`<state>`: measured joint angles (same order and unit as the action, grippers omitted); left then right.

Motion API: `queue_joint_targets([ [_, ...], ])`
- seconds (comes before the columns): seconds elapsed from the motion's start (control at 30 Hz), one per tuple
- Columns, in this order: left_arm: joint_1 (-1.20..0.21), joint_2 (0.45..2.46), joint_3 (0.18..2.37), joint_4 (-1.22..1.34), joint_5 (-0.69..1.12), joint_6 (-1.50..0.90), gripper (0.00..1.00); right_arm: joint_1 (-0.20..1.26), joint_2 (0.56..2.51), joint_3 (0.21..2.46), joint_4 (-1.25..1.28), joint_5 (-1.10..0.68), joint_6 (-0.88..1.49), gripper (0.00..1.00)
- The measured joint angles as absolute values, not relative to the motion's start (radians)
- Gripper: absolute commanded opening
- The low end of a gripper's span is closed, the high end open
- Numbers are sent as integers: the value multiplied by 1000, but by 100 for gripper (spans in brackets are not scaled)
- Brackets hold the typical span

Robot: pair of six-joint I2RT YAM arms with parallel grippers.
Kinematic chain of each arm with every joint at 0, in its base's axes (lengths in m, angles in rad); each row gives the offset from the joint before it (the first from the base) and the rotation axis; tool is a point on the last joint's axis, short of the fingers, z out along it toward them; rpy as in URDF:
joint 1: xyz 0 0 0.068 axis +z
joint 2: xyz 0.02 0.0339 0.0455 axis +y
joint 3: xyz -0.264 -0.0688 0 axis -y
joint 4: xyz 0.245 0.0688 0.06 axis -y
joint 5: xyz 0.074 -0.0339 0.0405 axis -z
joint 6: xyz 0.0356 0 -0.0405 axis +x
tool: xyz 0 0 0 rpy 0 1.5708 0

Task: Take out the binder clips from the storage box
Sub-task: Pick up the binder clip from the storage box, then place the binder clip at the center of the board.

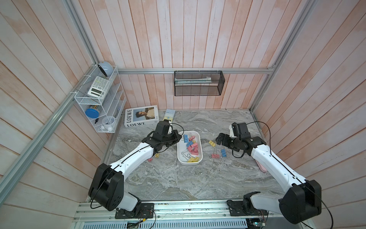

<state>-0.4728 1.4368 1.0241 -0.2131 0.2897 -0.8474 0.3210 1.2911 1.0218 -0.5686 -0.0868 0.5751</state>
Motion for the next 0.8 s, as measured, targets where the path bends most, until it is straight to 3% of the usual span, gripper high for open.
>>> queue_joint_targets([
  [0.37, -297, 1340, 892, -218, 227, -846, 0, 438, 1378, 1109, -551, -71, 575, 98],
  [0.8, -207, 1659, 926, -107, 192, -835, 0, 550, 1433, 1170, -582, -67, 569, 98],
])
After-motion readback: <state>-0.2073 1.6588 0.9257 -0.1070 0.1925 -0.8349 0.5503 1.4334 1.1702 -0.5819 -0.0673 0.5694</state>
